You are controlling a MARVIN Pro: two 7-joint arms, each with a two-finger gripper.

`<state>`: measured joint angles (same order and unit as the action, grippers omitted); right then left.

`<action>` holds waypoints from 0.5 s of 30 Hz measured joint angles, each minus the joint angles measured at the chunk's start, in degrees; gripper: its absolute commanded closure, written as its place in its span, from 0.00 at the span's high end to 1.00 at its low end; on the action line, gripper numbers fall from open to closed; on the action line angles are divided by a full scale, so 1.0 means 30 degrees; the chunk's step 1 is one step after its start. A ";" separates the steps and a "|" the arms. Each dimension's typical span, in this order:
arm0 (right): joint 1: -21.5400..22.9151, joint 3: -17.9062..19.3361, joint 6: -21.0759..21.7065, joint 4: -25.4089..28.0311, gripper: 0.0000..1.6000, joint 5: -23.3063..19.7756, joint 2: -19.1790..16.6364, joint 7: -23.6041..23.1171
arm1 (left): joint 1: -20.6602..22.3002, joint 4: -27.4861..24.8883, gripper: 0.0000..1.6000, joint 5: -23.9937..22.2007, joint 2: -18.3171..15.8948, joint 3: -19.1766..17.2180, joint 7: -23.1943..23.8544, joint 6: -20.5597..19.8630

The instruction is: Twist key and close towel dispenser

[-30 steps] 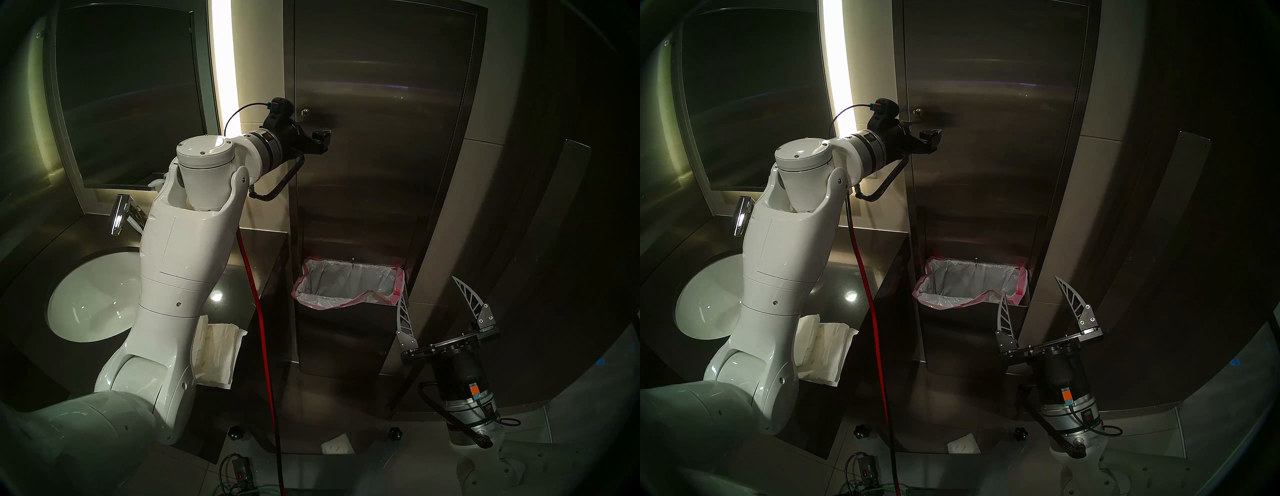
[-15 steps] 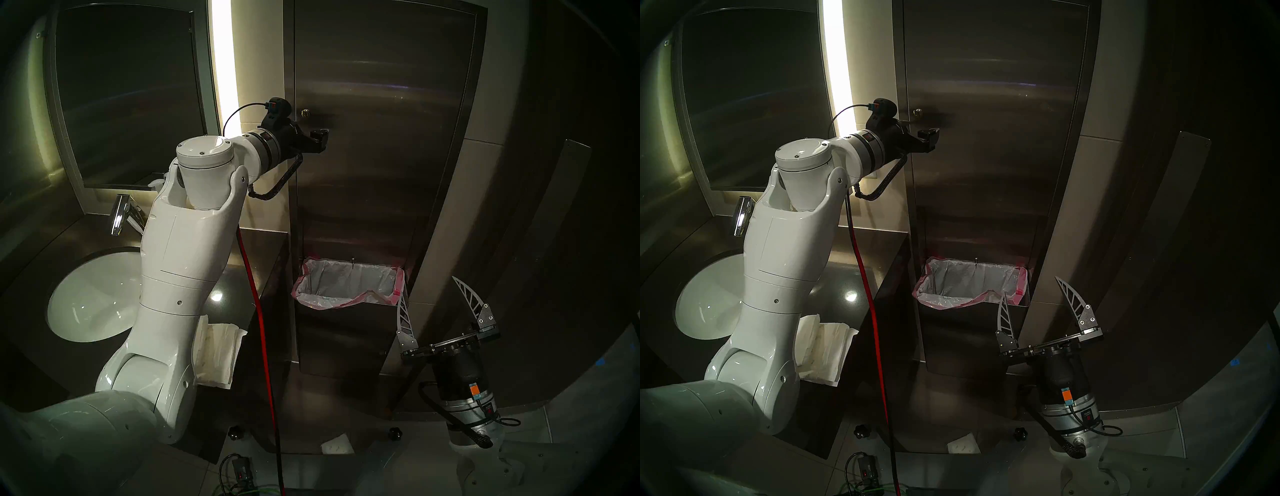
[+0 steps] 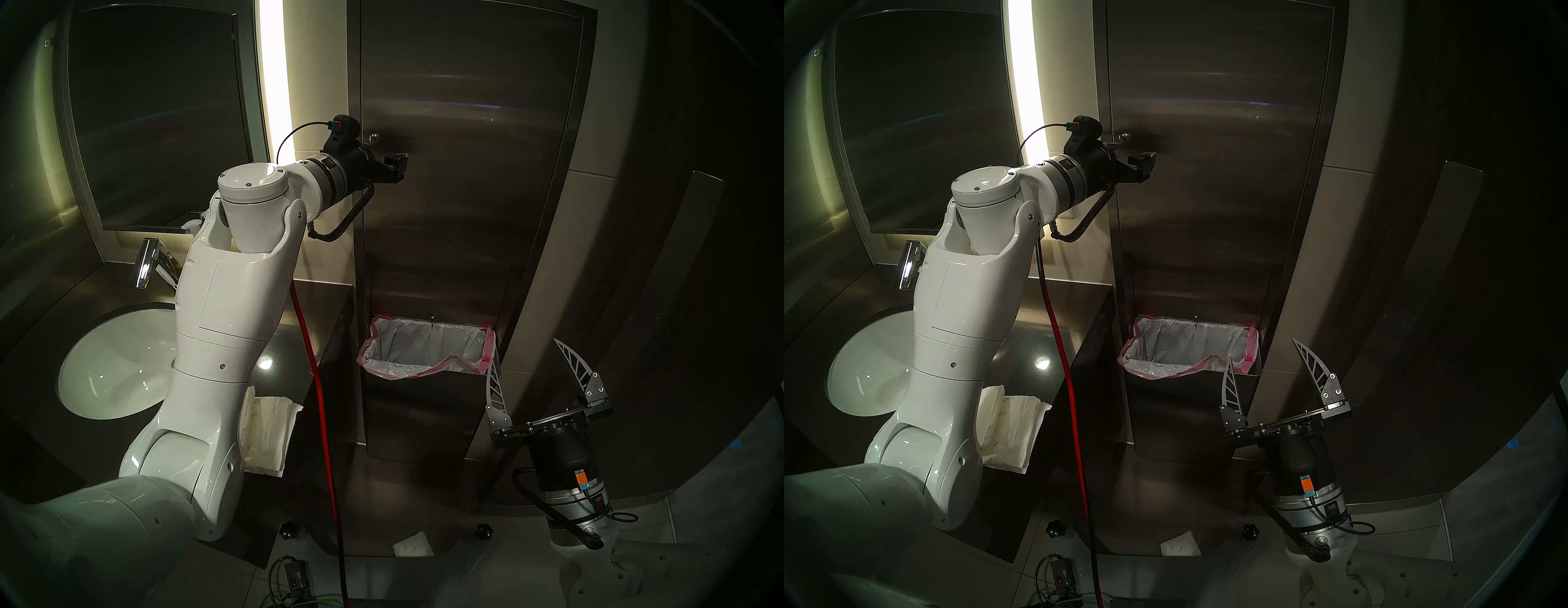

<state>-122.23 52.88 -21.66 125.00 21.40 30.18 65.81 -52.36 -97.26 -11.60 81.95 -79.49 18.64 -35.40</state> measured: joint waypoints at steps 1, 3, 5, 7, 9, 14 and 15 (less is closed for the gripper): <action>0.0000 0.0000 0.0000 0.0000 1.00 0.0000 0.0000 0.0000 | 0.0005 0.0000 1.00 -0.0022 0.0018 -0.0012 0.0017 0.0008; 0.0000 0.0000 0.0000 0.0000 1.00 0.0000 0.0000 0.0000 | 0.0016 0.0002 0.69 -0.0060 0.0051 -0.0028 0.0053 0.0030; 0.0000 0.0000 0.0000 0.0000 1.00 0.0000 0.0000 0.0000 | 0.0027 0.0006 0.53 -0.0094 0.0083 -0.0038 0.0094 0.0065; 0.0000 0.0000 0.0000 0.0000 1.00 0.0000 0.0000 0.0000 | 0.0028 0.0028 0.00 -0.0097 0.0093 -0.0060 0.0099 0.0079; 0.0000 0.0000 0.0001 0.0000 1.00 0.0000 0.0000 0.0000 | 0.0029 0.0031 0.00 -0.0122 0.0122 -0.0078 0.0114 0.0109; 0.0000 0.0000 0.0001 0.0001 1.00 0.0001 0.0000 0.0000 | 0.0031 0.0031 0.00 -0.0188 0.0195 -0.0105 0.0159 0.0164; 0.0000 0.0000 0.0001 0.0001 1.00 0.0001 0.0000 0.0001 | 0.0031 0.0029 0.00 -0.0192 0.0202 -0.0111 0.0164 0.0172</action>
<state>-122.23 52.88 -21.65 125.00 21.41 30.18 65.82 -52.26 -97.17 -12.17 82.56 -79.83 19.13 -34.88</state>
